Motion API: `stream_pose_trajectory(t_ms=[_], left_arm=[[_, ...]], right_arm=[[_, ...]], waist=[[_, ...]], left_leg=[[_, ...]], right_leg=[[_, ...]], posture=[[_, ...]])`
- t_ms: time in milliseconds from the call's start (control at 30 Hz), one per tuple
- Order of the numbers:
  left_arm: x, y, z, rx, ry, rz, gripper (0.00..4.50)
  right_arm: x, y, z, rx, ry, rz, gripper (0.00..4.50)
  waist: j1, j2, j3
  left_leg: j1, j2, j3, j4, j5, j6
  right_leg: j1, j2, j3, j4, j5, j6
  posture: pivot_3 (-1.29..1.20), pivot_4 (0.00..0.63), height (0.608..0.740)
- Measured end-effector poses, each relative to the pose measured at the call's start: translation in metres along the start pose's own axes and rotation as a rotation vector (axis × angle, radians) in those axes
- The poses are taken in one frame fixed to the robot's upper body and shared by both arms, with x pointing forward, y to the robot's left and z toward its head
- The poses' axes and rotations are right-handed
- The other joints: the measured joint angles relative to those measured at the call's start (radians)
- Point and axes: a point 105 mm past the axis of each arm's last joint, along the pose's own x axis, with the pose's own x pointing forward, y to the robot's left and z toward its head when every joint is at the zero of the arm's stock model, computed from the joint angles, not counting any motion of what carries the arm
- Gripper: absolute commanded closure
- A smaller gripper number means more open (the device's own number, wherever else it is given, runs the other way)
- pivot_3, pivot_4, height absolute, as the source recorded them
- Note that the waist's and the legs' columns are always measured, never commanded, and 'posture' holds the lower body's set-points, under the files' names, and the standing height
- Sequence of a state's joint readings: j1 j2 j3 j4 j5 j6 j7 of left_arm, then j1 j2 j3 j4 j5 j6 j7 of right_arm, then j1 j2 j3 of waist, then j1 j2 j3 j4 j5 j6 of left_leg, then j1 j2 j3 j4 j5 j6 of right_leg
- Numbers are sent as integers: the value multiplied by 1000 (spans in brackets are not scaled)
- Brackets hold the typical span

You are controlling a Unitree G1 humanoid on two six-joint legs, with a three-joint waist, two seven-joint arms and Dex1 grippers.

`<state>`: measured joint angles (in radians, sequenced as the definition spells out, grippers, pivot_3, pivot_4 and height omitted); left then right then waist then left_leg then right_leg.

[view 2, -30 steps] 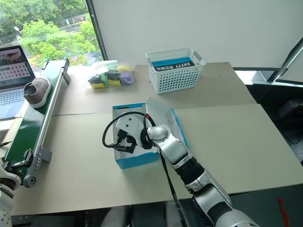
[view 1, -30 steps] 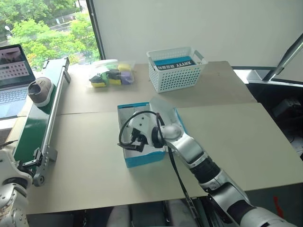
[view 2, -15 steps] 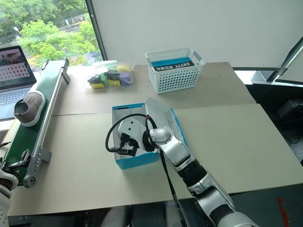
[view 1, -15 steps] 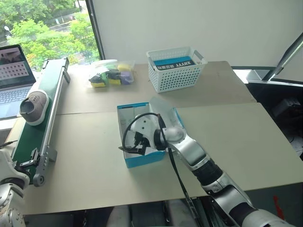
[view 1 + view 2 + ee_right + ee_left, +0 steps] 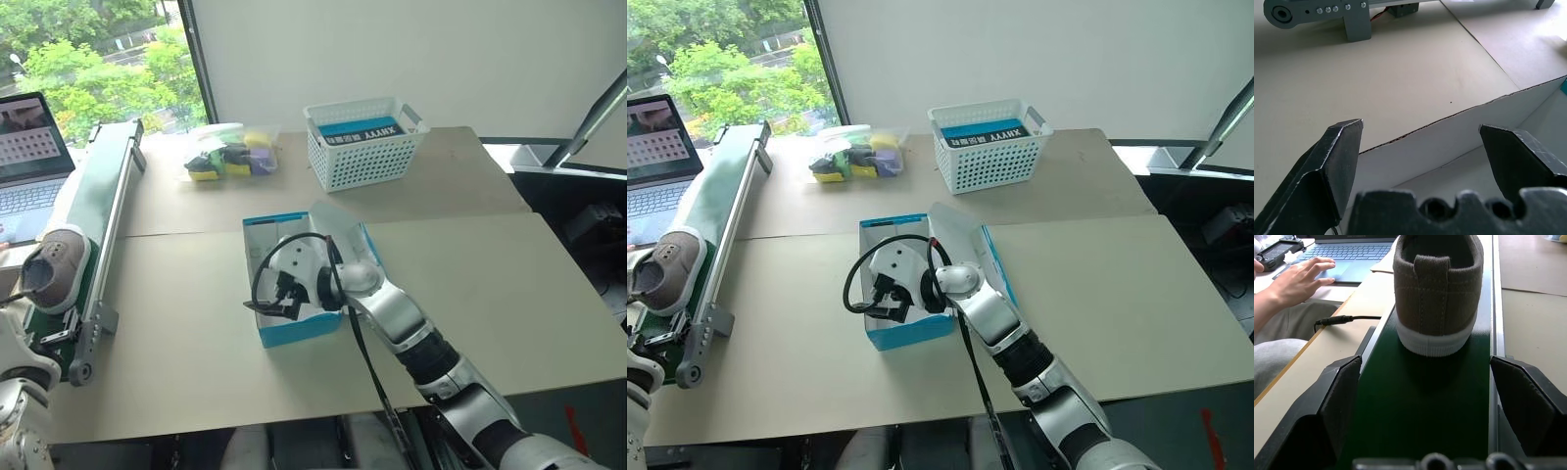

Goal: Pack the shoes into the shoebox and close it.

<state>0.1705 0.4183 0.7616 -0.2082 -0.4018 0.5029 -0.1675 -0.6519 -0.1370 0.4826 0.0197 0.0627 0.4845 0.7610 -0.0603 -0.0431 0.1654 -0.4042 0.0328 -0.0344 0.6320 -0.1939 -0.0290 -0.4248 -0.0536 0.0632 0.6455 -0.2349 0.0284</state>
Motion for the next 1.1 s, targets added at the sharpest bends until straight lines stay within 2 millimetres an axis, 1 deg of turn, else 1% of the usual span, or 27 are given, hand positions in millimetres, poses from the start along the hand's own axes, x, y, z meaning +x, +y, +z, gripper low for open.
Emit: stream_pose_trajectory(t_ms=[200,233,267,300,333,400,467,633,700,733,767,833,867,900,933,967,1000,1033,1067,1100], left_arm=[[3,-4,-9,-71,22,5,32],[3,-5,-9,-75,23,0,553],[3,-7,-9,-82,25,-6,752],[4,-8,-9,-87,26,-13,1055],[4,-9,-9,-89,23,-15,1466],[3,-10,-5,-92,13,-19,1858],[4,-12,-4,-102,10,-22,1948],[7,-16,0,-118,-2,-17,1948],[7,-25,9,-131,-41,-29,1948],[7,-31,16,-143,-73,-42,1948],[6,-42,28,-152,-122,-71,1948],[3,-61,44,-143,-179,-131,1948],[1,-75,52,-139,-211,-174,1948],[-4,-99,65,-150,-256,-242,1948],[-9,-119,70,-159,-271,-309,1948],[-14,-141,74,-174,-276,-381,1948],[-18,-158,74,-184,-272,-439,1948],[-23,-172,73,-195,-257,-488,1948],[-29,-189,69,-220,-233,-545,1948],[-33,-200,66,-234,-214,-581,1948]], right_arm=[[-1,-1,3,-1,-10,-8,0],[-2,-2,3,2,-13,-13,0],[-3,-4,4,4,-16,-19,0],[-3,-4,4,5,-18,-21,0],[-3,-4,5,6,-20,-22,0],[-3,-5,6,9,-25,-24,0],[-3,-5,7,13,-30,-26,0],[-3,-5,10,34,-51,-24,0],[-4,-8,12,39,-56,-32,0],[-4,-9,12,45,-59,-36,0],[-5,-11,13,73,-66,-44,0],[-4,-14,15,129,-82,-57,0],[-4,-16,19,187,-100,-62,0],[-2,-23,24,314,-133,-71,0],[0,-28,30,405,-157,-75,0],[2,-35,38,517,-188,-77,0],[0,-38,41,566,-194,-75,0],[-3,-40,40,631,-199,-66,0],[-9,-46,34,738,-201,-65,0],[-12,-48,29,811,-201,-60,0]], waist=[[0,0,0],[0,0,0],[1,0,0],[2,0,0],[2,0,0],[8,0,0],[13,0,0],[18,0,0],[18,-1,0],[18,-2,0],[18,-3,0],[18,-4,0],[18,-4,0],[18,-4,0],[18,-4,0],[18,-4,0],[18,-4,0],[18,-4,0],[18,-4,0],[18,-4,0]], left_leg=[[0,0,0,0,0,0],[0,0,0,0,0,0],[0,0,0,0,0,0],[0,0,0,0,0,0],[0,0,0,0,0,0],[1,0,0,0,0,0],[1,0,0,0,0,0],[0,0,0,0,0,0],[0,0,0,0,0,0],[-1,0,0,0,0,0],[-1,0,0,0,0,0],[-1,0,-1,0,0,0],[-1,0,-1,0,0,0],[-1,0,-1,1,0,0],[-1,0,-1,1,0,0],[-1,0,-1,1,0,0],[-1,-1,-1,1,0,0],[-1,0,-1,1,0,0],[-2,-1,-1,1,0,1],[-3,-1,-1,1,0,1]], right_leg=[[0,0,0,0,0,0],[0,0,0,0,0,0],[0,0,0,0,0,0],[1,0,0,0,0,0],[1,0,0,0,0,0],[1,0,0,0,0,0],[1,0,0,1,0,0],[1,0,0,0,0,0],[1,0,0,0,0,0],[1,0,0,0,0,0],[1,0,0,0,0,0],[1,0,0,0,1,0],[1,0,0,0,1,0],[1,0,0,0,1,0],[1,0,0,0,1,0],[1,0,0,1,1,0],[1,0,0,0,1,0],[2,0,0,0,1,0],[1,0,0,0,1,0],[0,0,0,0,1,0]], posture=[[0,150,730],[0,150,730],[0,150,730],[0,150,730],[0,150,730],[0,150,730],[0,150,730],[0,150,730],[0,150,730],[0,150,730],[0,150,730],[0,150,730],[0,150,730],[0,150,730],[0,150,730],[0,150,730],[0,150,730],[0,150,730],[0,150,730],[0,150,730]])
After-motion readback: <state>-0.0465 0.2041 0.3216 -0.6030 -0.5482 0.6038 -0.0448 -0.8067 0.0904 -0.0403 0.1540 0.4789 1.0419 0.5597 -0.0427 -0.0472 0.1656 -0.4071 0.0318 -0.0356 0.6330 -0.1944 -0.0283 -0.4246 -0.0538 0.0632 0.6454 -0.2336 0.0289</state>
